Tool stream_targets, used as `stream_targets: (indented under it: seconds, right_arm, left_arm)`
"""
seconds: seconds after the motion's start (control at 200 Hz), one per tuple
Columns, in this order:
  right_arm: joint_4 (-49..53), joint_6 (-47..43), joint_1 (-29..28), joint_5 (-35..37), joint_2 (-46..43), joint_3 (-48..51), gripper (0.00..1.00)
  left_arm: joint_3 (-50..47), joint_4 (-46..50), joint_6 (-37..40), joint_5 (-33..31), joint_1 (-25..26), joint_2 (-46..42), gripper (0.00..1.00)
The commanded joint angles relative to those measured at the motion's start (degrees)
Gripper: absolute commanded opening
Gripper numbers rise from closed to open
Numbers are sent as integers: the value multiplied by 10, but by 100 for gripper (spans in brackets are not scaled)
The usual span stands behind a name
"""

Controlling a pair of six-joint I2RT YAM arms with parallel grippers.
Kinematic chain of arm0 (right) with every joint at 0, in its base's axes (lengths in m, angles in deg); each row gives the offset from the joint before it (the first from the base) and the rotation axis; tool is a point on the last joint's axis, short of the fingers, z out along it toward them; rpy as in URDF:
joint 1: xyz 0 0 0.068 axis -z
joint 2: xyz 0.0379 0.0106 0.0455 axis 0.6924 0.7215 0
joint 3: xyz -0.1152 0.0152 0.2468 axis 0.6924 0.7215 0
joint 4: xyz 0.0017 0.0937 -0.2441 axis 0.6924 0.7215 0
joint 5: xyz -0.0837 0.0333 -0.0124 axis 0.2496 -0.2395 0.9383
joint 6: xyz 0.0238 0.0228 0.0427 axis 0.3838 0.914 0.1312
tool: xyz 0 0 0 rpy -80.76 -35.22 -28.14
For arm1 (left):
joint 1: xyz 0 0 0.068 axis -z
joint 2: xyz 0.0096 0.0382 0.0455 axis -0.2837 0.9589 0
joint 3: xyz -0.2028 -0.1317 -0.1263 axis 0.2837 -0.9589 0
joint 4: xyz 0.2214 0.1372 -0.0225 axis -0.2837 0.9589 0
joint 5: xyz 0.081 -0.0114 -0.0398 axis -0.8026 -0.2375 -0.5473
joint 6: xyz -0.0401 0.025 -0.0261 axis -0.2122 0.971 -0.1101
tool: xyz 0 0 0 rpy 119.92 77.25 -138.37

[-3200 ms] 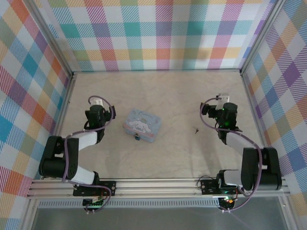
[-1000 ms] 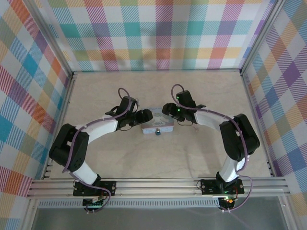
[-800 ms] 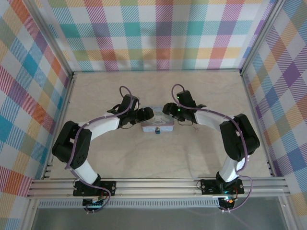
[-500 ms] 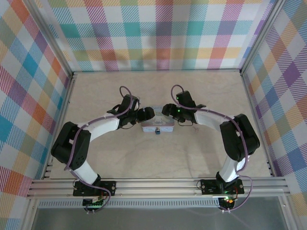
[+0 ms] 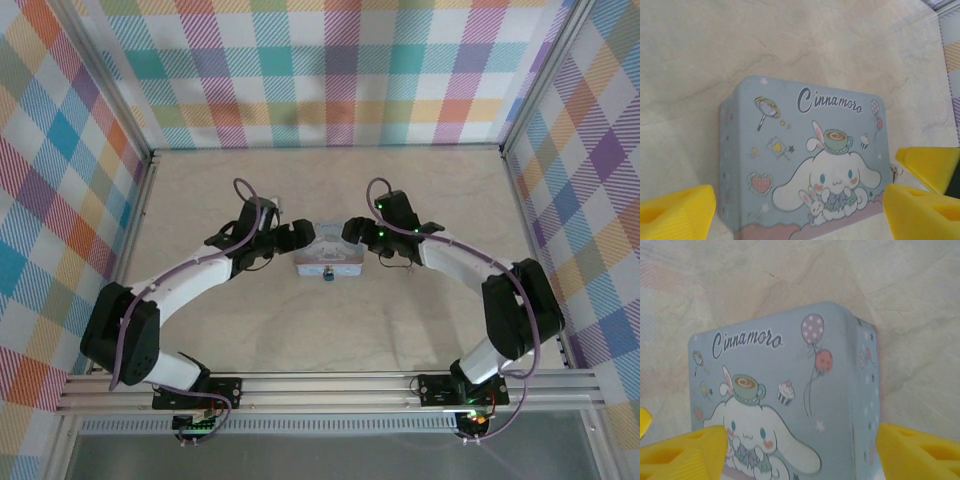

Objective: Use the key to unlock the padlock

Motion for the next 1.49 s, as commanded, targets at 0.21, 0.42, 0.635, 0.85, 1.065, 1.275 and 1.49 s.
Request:
stream_targets:
  seconds: [0.21, 0.42, 0.635, 0.85, 1.065, 1.275, 1.49]
  right_arm:
    - [176, -59, 10, 127, -144, 31, 78]
    - [247, -77, 62, 131, -224, 60, 77]
    - [261, -90, 118, 112, -228, 81, 73]
    - [232, -100, 152, 92, -150, 81, 67]
    - [205, -102, 157, 74, -61, 66, 60]
    - [194, -112, 158, 91, -6, 51, 55]
    - [174, -114, 158, 78, 37, 44, 49]
  left_arm:
    - [-71, 96, 0, -3, 20, -147, 85]
    - [-105, 127, -35, -13, 74, -222, 85]
    - [-96, 113, -75, -97, 184, -216, 84]
    - [-33, 96, -66, -120, 255, -116, 84]
    - [1, 74, -64, -116, 286, -50, 84]
    - [-7, 77, -65, -120, 289, -55, 84]
    - [-20, 68, -74, -120, 289, -57, 84]
